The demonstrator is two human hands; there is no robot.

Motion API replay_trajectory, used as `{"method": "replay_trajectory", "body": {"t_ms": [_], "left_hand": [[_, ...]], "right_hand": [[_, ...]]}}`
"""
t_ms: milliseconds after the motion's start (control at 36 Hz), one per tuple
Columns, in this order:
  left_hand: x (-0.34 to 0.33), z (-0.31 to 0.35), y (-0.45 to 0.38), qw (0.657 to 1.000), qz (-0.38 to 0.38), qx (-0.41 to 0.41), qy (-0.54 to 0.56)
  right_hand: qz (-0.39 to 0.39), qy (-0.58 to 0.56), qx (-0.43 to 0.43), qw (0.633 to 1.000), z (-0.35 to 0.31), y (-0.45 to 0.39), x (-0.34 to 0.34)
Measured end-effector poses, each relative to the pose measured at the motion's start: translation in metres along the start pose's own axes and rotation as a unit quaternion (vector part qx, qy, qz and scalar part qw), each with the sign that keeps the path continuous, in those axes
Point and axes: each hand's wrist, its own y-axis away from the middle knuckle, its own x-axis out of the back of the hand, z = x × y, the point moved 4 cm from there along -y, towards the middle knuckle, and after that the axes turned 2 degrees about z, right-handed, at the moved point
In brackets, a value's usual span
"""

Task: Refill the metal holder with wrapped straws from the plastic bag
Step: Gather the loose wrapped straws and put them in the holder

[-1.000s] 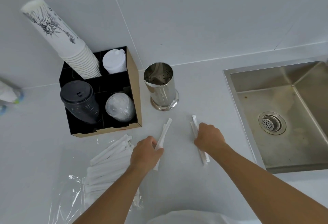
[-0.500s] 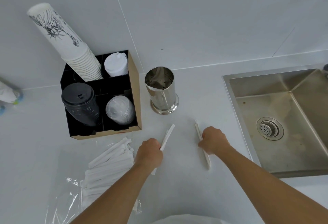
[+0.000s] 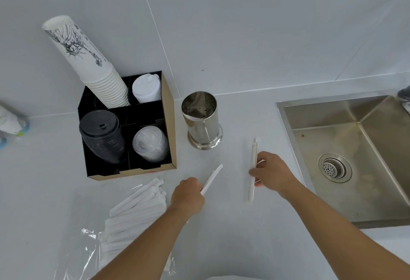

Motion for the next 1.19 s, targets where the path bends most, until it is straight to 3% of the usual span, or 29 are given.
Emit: {"method": "replay_trajectory", "body": {"t_ms": [306,472,917,1194], "left_hand": [[0.002,-0.008,0.012,0.999,0.028,-0.016,0.041],[0.022,-0.008,0.024,0.988,0.074,-0.079,0.108],[0.157,0.021,0.032,0.922,0.189,-0.148,0.303],[0.221,0.052,0.004,0.893,0.254,-0.196,0.316]], "right_hand": [[0.016,-0.056,0.062,0.996,-0.041,0.006,0.015],[0.028,-0.076,0.105,0.991,-0.075,0.009,0.027],[0.047,-0.043,0.243,0.968,-0.178,0.023,0.048],[0.040,-0.017,0.307,0.951,-0.231,0.015,0.041]]}}
